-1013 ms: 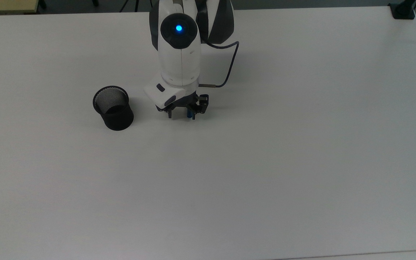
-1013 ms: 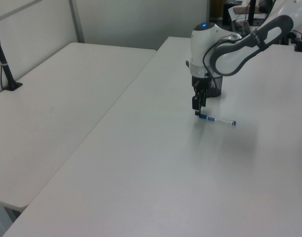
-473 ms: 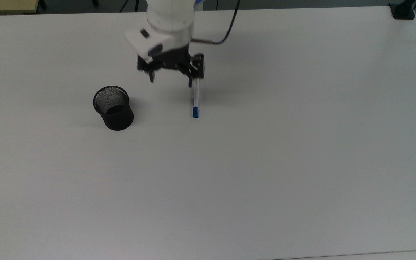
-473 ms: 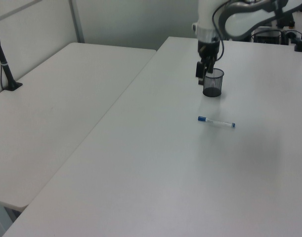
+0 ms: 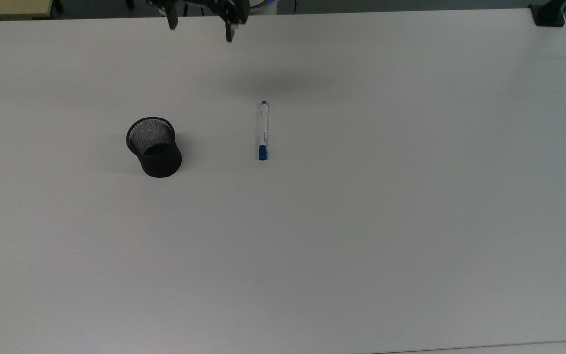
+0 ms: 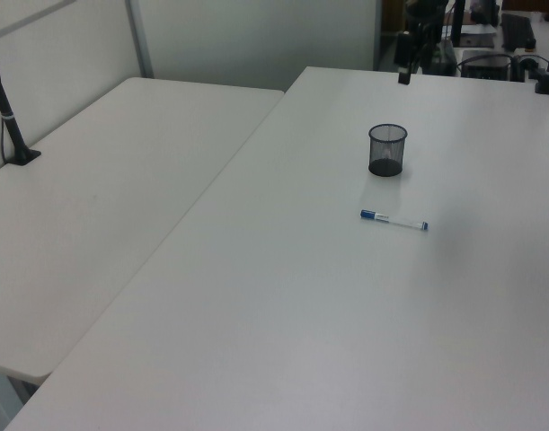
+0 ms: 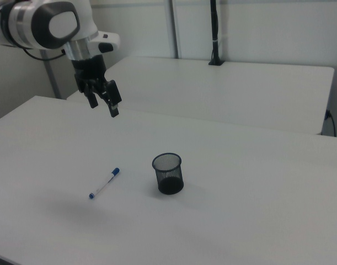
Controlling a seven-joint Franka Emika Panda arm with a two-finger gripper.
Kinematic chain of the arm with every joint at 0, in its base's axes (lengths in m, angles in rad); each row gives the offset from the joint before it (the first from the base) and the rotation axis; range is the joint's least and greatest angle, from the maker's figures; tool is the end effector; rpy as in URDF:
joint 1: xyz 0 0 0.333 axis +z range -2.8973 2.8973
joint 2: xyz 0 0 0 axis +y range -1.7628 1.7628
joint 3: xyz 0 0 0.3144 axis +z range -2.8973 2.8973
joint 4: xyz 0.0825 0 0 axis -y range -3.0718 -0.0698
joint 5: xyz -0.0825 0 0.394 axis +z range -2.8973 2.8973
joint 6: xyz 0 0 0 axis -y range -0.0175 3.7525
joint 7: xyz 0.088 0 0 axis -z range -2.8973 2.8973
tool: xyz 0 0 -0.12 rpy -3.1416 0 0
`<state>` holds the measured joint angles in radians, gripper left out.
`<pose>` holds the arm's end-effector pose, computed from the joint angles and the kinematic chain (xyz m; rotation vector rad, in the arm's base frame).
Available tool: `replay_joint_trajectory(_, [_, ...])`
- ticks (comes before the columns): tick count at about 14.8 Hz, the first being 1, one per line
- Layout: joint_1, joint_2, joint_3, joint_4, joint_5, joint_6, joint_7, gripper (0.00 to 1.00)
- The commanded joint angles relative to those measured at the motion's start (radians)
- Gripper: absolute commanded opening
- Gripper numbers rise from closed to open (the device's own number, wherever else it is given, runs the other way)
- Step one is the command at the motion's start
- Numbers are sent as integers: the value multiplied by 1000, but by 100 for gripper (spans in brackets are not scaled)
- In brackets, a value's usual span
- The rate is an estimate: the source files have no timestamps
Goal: Remove the marker
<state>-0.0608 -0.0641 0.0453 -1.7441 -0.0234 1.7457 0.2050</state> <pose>0.5584 -0.0104 0.5771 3.1017 -0.3381 0.1058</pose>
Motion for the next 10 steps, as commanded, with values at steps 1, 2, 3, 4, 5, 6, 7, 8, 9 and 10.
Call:
replay_joint_trajectory(1, [12, -40, -16, -9, 20, -48, -4, 100])
replay_joint_trajectory(2, [13, -39, -16, -9, 19, -42, -13, 100])
replay_joint_trajectory(3, [12, -39, -16, -9, 11, -32, -47, 100])
replay_joint_trajectory(4, [7, -39, -18, -9, 10, -16, -91, 100])
replay_joint_trajectory(5, [6, -37, -22, -9, 7, 4, -143, 100])
replay_joint_trajectory(6, [6, -36, -25, -8, 7, 18, -153, 100])
replay_joint_trajectory(7, [7, -36, -25, -6, 5, 29, -145, 100])
replay_joint_trajectory(8, [7, -34, -25, 8, 3, 25, -151, 100])
replay_joint_trajectory(9, [9, -30, -25, 15, 3, 17, -151, 100])
replay_joint_trajectory(10, [10, -29, -24, 14, 5, 15, -153, 100])
